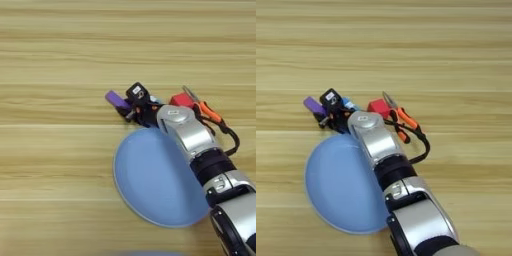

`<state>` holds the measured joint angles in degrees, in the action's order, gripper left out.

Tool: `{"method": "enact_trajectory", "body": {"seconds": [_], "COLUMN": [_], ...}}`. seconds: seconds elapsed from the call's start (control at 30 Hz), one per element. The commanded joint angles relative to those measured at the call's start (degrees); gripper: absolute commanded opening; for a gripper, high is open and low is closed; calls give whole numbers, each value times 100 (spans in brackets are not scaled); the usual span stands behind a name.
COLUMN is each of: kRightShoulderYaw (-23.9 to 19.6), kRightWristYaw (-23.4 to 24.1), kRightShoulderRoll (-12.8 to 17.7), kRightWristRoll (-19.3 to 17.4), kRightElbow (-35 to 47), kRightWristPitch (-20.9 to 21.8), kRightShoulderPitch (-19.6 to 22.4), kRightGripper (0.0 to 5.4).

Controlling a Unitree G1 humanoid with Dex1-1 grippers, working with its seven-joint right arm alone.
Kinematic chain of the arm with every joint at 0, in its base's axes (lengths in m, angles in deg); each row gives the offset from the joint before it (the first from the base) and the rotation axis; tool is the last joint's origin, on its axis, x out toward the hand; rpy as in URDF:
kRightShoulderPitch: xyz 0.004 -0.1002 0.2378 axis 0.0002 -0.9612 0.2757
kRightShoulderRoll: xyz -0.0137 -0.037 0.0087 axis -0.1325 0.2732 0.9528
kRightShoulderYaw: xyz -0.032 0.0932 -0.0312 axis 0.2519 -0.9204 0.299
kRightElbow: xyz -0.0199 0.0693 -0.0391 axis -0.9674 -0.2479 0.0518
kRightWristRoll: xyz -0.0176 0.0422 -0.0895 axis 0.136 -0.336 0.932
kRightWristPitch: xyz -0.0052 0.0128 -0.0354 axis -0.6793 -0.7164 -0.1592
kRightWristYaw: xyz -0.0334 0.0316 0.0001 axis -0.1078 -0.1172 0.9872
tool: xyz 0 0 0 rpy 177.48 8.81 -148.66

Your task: Move the objects on the table

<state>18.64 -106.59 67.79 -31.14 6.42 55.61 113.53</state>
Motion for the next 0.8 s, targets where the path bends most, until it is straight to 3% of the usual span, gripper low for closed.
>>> {"method": "enact_trajectory", "body": {"seconds": [0.03, 0.33, 0.37, 0.8], "kRightShoulderYaw": [-44, -81, -87, -300], "kRightWristYaw": [100, 120, 126, 173], "kRightShoulderRoll": [26, 12, 9, -104], "kRightWristRoll": [75, 117, 118, -59], "kRightElbow": [91, -13, -15, 345], "kRightWristPitch": [193, 253, 258, 814], "kRightShoulderPitch": [491, 516, 522, 506], "kRightGripper": [141, 141, 177, 352]}}
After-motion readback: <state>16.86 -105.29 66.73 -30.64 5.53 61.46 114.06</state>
